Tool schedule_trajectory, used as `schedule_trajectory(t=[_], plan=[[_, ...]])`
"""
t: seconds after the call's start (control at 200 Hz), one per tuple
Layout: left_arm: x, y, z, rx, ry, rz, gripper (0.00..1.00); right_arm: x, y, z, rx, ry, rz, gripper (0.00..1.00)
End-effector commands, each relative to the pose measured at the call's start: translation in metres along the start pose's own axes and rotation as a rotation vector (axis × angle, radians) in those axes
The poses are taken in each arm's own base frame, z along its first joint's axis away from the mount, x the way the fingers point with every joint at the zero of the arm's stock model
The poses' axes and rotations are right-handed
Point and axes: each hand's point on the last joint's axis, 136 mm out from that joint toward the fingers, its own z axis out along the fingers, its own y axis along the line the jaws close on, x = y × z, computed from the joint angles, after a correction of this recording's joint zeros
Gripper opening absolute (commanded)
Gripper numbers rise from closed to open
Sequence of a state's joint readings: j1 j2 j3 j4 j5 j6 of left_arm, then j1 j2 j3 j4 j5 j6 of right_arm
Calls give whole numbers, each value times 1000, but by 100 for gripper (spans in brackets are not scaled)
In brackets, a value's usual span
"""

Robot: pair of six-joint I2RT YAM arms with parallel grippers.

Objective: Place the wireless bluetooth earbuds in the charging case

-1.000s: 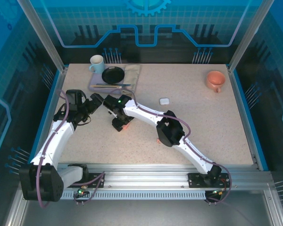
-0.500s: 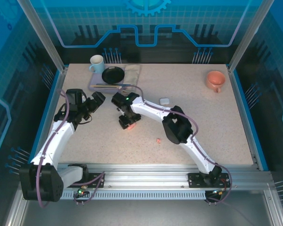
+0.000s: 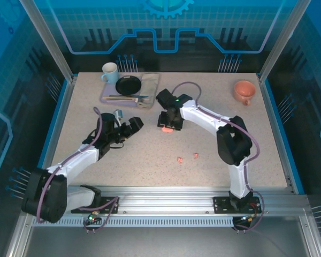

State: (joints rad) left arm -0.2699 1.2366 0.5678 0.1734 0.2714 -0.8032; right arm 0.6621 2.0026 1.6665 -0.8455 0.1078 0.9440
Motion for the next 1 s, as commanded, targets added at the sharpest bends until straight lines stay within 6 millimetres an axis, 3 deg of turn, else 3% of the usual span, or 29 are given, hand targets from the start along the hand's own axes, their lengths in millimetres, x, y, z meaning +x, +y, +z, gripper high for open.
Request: schedule_trajectory(t=[0.0, 0.25, 0.58, 0.995], plan=[[5, -29, 16, 150, -19, 53, 96, -15, -9, -16, -58, -53, 281, 46], [23, -62, 46, 261, 10, 125, 69, -18, -20, -23, -144, -39, 614, 46], [35, -85, 73, 323, 18, 139, 68, -28, 0, -12, -249, 13, 770, 46], [34, -106, 97, 365, 9, 134, 58, -28, -8, -14, -274, 18, 796, 45]])
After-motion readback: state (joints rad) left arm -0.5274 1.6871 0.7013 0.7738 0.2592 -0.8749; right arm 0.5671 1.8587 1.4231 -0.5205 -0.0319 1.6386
